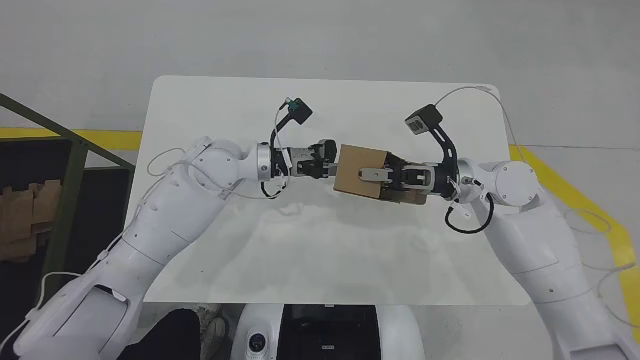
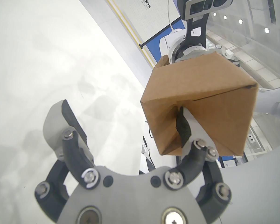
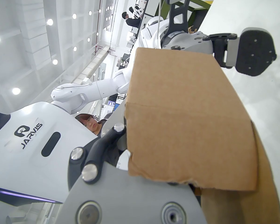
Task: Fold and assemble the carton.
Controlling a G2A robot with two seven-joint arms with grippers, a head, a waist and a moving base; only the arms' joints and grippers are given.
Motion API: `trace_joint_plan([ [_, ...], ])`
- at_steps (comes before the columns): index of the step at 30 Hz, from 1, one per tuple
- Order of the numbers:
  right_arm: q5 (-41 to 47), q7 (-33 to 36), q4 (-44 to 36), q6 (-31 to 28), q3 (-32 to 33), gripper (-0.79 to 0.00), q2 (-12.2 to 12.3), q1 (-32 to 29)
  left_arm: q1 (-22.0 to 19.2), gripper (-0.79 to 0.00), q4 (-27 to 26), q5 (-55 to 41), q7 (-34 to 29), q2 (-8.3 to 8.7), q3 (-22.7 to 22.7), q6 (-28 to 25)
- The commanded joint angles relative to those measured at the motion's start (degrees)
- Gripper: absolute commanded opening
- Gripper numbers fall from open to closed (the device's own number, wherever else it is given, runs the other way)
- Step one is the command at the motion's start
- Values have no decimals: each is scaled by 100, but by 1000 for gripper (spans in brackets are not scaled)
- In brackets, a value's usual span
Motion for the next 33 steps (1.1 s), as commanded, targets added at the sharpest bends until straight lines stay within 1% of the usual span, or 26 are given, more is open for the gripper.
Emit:
trace_joint_plan([
  [1, -17, 10, 1, 2, 0, -785, 1, 5, 4, 0, -6, 3, -5, -4, -6, 2],
  [7, 6, 21, 22, -4, 11, -785, 3, 1, 38, 0, -60, 9, -9, -13, -41, -21],
  [12, 94, 83, 81, -8, 43, -785, 9, -12, 131, 0, -93, -39, 38, 18, -211, -86],
  [20, 512, 476, 302, -114, -25, -785, -18, 81, 290, 0, -58, -310, -109, 62, -402, -141],
  [25, 737, 696, 449, -247, -83, -785, -47, 174, 288, 0, -21, -443, -236, 50, -388, -139],
  [33, 791, 752, 552, -322, -136, -785, -75, 245, 228, 0, -42, -531, -386, 0, -262, -134],
])
